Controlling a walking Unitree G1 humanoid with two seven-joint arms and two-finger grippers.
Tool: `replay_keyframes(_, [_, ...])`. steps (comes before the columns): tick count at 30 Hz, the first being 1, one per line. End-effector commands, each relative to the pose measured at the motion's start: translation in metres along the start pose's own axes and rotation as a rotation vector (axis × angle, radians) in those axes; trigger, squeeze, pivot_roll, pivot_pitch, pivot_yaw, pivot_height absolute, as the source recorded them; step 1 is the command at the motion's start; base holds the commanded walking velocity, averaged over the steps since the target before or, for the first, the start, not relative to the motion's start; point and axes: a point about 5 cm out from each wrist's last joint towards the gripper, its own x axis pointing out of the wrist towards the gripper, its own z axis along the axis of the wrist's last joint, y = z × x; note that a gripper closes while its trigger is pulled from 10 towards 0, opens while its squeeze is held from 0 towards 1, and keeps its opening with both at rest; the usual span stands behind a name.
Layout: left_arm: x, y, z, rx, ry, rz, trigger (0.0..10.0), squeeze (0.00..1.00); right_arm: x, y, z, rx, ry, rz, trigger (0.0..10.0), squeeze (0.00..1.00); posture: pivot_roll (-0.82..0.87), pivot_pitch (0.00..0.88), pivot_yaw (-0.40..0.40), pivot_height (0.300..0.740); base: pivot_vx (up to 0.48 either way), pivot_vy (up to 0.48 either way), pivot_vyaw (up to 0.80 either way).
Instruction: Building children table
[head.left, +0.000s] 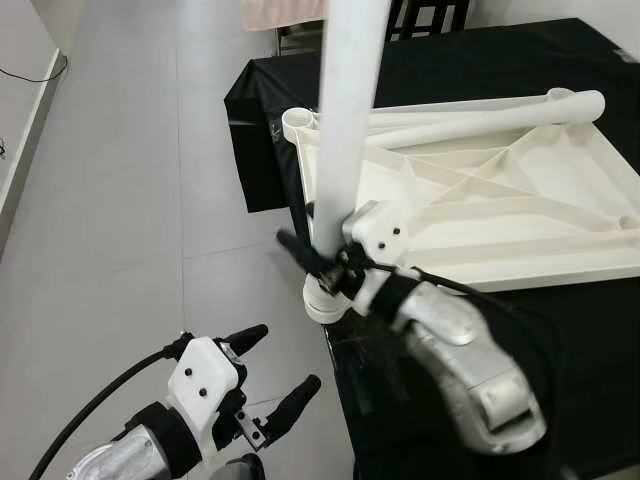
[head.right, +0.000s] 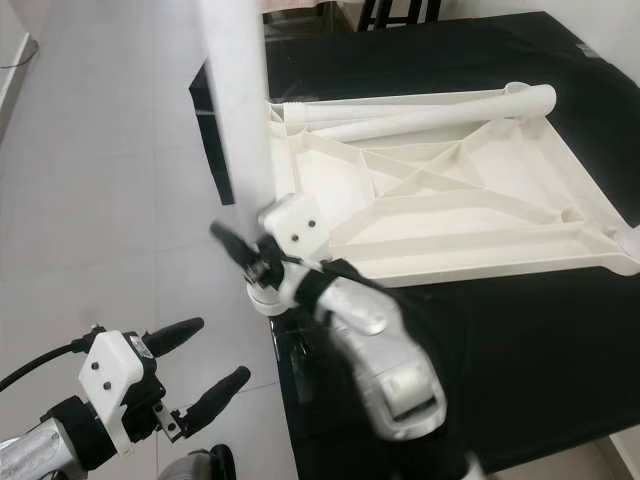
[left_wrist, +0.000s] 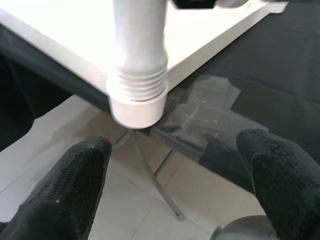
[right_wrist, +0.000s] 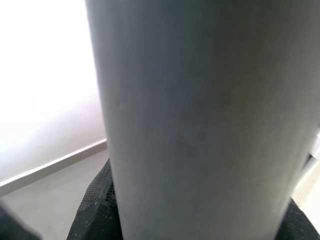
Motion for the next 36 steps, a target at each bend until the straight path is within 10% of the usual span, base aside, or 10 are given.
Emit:
replay_keyframes(1, [-0.002,0.000,-0.005,-0.004,0.018,0.001,10.0,0.00,-0.002,0.006,-0.016,0.053,0.048,0.072,10.0,0.00,0.07,0.230,-0.002,0.740,0.000,0.000,0.00])
replay_keyframes(13, [0.000,0.001,-0.005,0.004,0.014,0.008,10.0,0.00,-0.009,-0.016,-0.033,0.071,0.089,0.093,10.0,0.00,0.08,0.229,-0.010,0.740,0.000,0.000,0.00])
replay_keyframes(22, [-0.002,0.006,-0.002,0.002,0.004,0.027,10.0,0.00,-0.002,-0.018,-0.045,0.124,0.189,-0.259,10.0,0.00,0.07,0.231,-0.014,0.740,0.000,0.000,0.00])
replay_keyframes(35, [0.003,0.060,0.074,0.099,-0.206,-0.005,10.0,0.00,-0.003,-0.005,-0.050,0.181,0.182,-0.446,10.0,0.00,0.08,0.208,0.005,0.740,0.000,0.000,0.00])
replay_keyframes(36, [0.008,0.066,0.092,0.106,-0.252,-0.080,10.0,0.29,-0.002,-0.005,-0.049,0.178,0.182,-0.450,10.0,0.00,0.08,0.200,0.008,0.740,0.000,0.000,0.00])
